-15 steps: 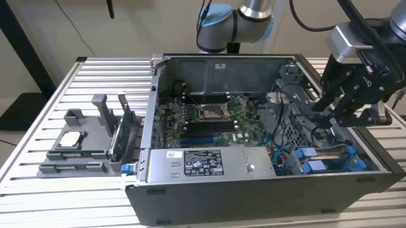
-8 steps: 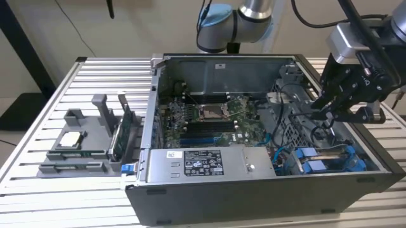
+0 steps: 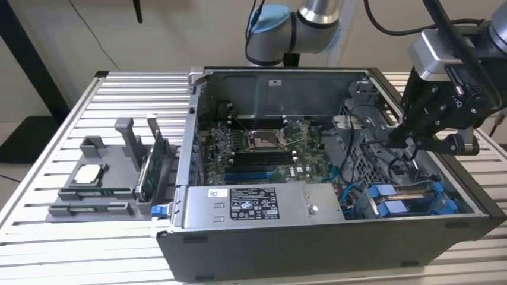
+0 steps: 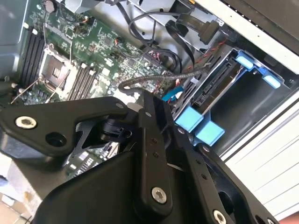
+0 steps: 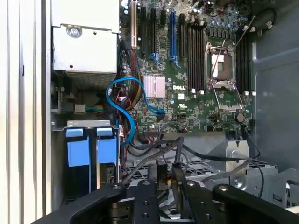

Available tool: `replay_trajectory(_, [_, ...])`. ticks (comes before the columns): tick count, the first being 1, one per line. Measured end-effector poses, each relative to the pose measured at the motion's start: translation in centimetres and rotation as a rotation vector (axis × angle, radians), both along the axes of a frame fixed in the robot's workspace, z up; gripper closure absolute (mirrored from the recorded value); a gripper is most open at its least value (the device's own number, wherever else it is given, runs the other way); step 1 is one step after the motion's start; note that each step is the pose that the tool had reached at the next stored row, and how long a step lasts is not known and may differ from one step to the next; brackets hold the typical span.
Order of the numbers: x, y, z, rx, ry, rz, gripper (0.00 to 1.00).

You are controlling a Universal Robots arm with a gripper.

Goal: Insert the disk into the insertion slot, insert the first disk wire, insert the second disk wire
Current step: 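Insert the first disk wire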

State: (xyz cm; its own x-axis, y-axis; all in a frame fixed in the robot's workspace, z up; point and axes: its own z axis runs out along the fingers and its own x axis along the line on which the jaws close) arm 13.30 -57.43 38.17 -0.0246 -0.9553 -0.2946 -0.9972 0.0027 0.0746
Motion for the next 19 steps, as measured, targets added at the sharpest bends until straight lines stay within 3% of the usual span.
replay_trajectory(1, [0.00, 0.00, 0.00, 0.0000, 0.0000, 0.000, 0.78])
replay_trajectory(11, [0.00, 0.00, -0.01, -0.0003, 0.0000, 0.000, 0.81])
replay_trajectory(19, [0.07, 0.00, -0.07, -0.0259, 0.0000, 0.001, 0.81])
